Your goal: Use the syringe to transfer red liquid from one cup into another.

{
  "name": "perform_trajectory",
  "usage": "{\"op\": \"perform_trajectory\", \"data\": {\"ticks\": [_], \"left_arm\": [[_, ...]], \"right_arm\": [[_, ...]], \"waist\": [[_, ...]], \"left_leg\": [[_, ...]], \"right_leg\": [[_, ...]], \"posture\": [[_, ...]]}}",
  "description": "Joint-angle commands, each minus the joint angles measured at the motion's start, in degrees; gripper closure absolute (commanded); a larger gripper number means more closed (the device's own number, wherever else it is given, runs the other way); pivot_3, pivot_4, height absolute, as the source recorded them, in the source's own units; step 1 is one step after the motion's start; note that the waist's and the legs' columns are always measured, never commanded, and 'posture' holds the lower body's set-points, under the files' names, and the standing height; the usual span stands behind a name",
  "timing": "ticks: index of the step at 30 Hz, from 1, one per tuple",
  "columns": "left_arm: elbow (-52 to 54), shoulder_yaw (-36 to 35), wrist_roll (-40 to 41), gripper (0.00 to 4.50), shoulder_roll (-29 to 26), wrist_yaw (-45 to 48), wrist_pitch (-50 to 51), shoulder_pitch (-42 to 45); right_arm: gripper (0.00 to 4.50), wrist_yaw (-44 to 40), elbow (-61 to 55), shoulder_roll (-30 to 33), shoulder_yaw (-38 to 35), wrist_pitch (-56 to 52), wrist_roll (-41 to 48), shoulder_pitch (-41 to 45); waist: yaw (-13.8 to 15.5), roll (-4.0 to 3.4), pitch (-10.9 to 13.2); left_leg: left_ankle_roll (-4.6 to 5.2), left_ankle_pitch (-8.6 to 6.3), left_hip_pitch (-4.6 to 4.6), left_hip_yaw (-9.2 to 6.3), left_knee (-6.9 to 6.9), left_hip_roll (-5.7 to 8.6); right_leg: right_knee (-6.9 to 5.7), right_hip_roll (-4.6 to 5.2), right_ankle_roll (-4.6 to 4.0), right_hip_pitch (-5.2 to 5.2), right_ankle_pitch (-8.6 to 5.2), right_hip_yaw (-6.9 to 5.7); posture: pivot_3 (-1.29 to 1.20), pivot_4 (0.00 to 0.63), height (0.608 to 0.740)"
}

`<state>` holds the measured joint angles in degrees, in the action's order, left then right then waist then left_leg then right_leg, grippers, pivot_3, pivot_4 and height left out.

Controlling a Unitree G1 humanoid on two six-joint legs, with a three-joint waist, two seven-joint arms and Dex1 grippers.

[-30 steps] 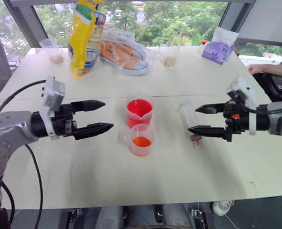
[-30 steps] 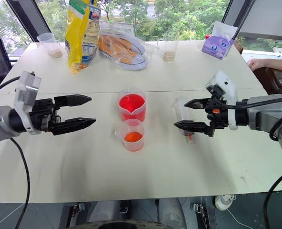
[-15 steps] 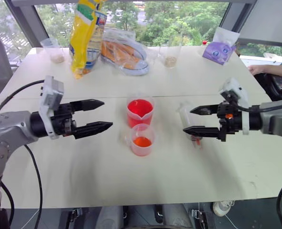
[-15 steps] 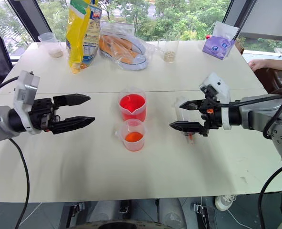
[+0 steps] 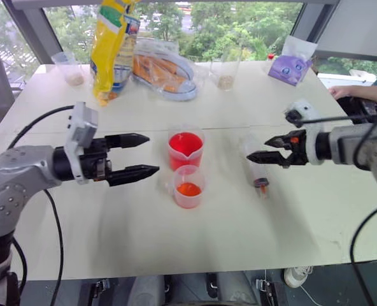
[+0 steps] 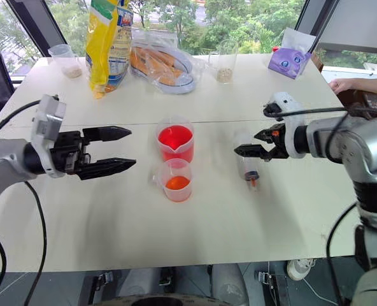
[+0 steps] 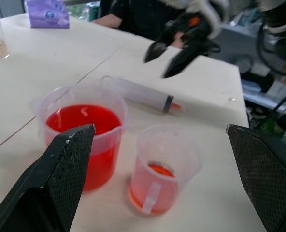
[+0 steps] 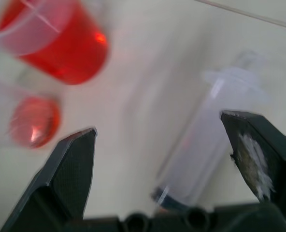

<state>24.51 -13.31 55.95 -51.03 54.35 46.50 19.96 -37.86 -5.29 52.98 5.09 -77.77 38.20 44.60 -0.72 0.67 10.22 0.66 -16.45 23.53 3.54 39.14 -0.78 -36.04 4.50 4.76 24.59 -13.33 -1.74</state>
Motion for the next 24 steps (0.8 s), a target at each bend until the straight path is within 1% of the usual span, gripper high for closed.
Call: {"op": "perform_trajectory", "data": {"ticks": [1,4,8,13,17,20,23,24], "left_arm": [[0.2,0.2,-1.2,0.0,0.7,0.2,-1.8,0.8],[0.4,0.4,-1.9,0.0,1.5,0.2,-2.6,0.1],[1.3,-0.2,-2.5,0.0,2.5,-0.5,-3.3,-1.6],[2.5,-1.1,-2.4,0.0,3.1,-1.8,-3.5,-2.9],[3.1,-1.6,-2.1,0.0,3.0,-2.6,-3.6,-3.5],[3.5,-1.8,-2.3,0.0,3.0,-3.1,-3.8,-4.1],[3.6,-2.1,-2.3,0.0,2.9,-3.5,-4.0,-4.5],[3.6,-2.1,-2.3,0.0,2.9,-3.6,-4.1,-4.5]], "right_arm": [[0.07,2.3,7.8,-1.8,4.3,-0.3,-5.9,3.8],[0.07,4.2,16.5,-5.6,6.9,0.1,-10.4,7.3],[0.07,3.0,24.9,-9.8,8.8,1.2,-13.4,10.8],[0.07,0.4,27.9,-11.9,12.7,4.1,-17.1,12.0],[0.07,-2.0,27.8,-12.1,15.1,5.8,-19.6,11.7],[0.9,-3.3,27.6,-12.7,17.2,7.6,-21.7,10.7],[2.48,-4.1,27.3,-13.4,17.7,7.7,-22.9,10.1],[2.92,-4.3,27.0,-13.5,17.6,7.5,-23.1,9.9]], "waist": [[0.0,0.0,0.0],[0.0,0.0,0.0],[0.0,-0.01,0.0],[0.0,0.0,0.0],[-0.1,0.0,0.0],[-0.2,0.0,0.0],[-0.3,0.01,0.0],[-0.3,0.03,0.0]], "left_leg": [[0.0,0.0,0.0,0.0,-0.01,0.01],[0.02,-0.01,0.04,0.0,-0.01,0.06],[0.03,-0.01,0.04,0.02,-0.02,0.06],[0.03,-0.01,0.04,-0.01,-0.02,0.05],[0.03,-0.01,0.03,-0.01,-0.02,0.05],[0.02,-0.01,-0.02,-0.01,-0.01,0.05],[0.02,-0.01,-0.04,-0.01,-0.01,0.02],[0.02,-0.01,-0.04,-0.01,-0.01,0.01]], "right_leg": [[0.0,0.0,0.0,0.0,0.0,0.0],[-0.01,0.02,0.03,0.01,0.01,0.0],[-0.02,0.01,0.19,0.01,0.11,0.0],[-0.04,-0.01,0.25,0.01,0.14,-0.01],[-0.04,-0.01,0.26,0.01,0.15,-0.01],[-0.05,-0.01,0.25,-0.02,0.14,-0.01],[-0.07,-0.03,0.26,-0.02,0.15,-0.01],[-0.07,-0.04,0.26,-0.02,0.15,-0.01]], "posture": [[0.0,0.15,0.74],[0.0,0.15,0.74],[0.0,0.15,0.74],[0.0,0.15,0.74],[0.0,0.15,0.74],[0.0,0.15,0.74],[0.0,0.15,0.74],[0.0,0.15,0.74]]}}
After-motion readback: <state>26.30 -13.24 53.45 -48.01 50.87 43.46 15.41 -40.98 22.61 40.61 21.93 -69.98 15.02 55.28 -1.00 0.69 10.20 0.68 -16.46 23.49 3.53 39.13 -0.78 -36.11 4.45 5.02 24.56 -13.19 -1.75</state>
